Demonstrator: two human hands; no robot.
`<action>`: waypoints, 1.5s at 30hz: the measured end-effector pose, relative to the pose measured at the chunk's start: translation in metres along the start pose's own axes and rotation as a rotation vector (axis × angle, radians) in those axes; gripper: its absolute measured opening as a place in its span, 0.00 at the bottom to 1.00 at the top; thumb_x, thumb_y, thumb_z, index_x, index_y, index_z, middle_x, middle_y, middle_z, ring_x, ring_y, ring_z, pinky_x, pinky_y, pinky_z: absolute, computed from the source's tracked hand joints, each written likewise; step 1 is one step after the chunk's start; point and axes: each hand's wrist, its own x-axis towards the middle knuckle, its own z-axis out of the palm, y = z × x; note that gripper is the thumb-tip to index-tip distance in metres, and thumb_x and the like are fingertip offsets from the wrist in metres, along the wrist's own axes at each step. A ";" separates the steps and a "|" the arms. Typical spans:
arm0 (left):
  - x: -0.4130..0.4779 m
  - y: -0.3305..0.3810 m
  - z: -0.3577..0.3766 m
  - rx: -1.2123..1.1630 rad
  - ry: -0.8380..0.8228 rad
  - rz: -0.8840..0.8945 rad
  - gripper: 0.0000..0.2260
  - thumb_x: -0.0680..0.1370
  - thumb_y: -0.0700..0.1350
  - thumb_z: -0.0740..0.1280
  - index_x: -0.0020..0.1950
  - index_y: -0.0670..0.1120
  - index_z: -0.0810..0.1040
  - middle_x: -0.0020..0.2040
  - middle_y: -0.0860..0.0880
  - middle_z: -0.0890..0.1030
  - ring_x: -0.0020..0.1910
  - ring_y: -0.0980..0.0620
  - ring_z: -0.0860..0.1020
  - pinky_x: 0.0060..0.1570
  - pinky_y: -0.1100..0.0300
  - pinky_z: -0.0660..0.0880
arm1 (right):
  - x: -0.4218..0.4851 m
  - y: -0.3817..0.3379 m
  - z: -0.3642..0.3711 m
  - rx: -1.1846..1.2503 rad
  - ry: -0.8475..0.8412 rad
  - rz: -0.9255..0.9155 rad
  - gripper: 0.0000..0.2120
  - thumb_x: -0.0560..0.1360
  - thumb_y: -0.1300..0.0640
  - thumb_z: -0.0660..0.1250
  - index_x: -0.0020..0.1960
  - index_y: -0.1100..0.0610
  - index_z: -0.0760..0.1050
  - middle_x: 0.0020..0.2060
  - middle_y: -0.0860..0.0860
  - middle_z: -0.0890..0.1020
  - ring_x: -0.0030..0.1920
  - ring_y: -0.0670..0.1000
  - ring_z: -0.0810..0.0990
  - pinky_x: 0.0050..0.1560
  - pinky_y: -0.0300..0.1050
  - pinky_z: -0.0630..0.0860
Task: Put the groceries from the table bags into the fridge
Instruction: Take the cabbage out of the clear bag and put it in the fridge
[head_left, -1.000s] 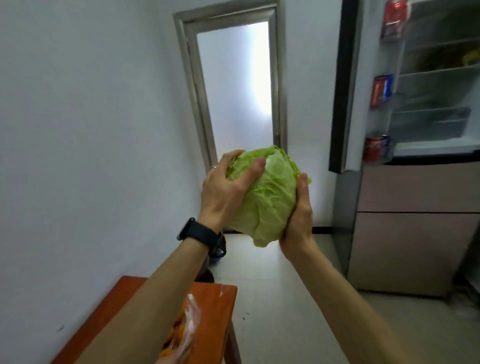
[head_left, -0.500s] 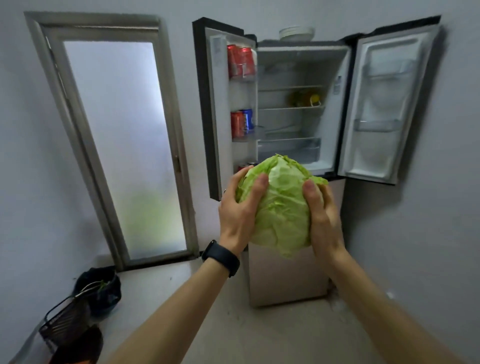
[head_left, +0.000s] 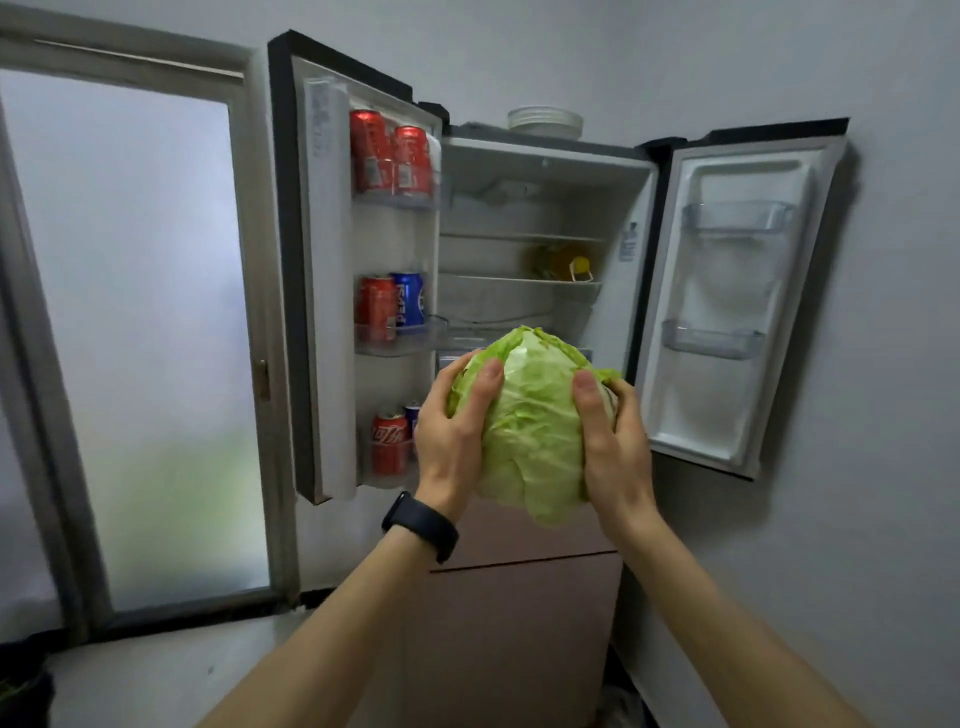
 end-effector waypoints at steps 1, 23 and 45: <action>0.016 -0.010 0.006 -0.001 -0.002 0.003 0.25 0.70 0.68 0.70 0.62 0.56 0.80 0.56 0.55 0.84 0.56 0.55 0.81 0.60 0.46 0.77 | 0.017 0.008 0.002 0.000 -0.018 -0.009 0.37 0.64 0.20 0.62 0.64 0.43 0.71 0.57 0.44 0.81 0.57 0.48 0.81 0.61 0.56 0.78; 0.293 -0.259 0.138 0.213 0.080 -0.102 0.21 0.70 0.68 0.70 0.57 0.59 0.82 0.54 0.55 0.84 0.55 0.54 0.82 0.59 0.45 0.78 | 0.355 0.244 0.019 0.032 -0.499 0.117 0.50 0.52 0.40 0.83 0.67 0.46 0.61 0.61 0.43 0.76 0.56 0.42 0.80 0.53 0.44 0.81; 0.523 -0.388 0.141 0.400 0.498 0.036 0.29 0.69 0.72 0.64 0.64 0.58 0.77 0.58 0.55 0.81 0.58 0.55 0.78 0.62 0.49 0.75 | 0.604 0.371 0.218 0.156 -0.311 0.227 0.25 0.68 0.28 0.62 0.51 0.46 0.79 0.48 0.47 0.85 0.52 0.52 0.83 0.60 0.58 0.76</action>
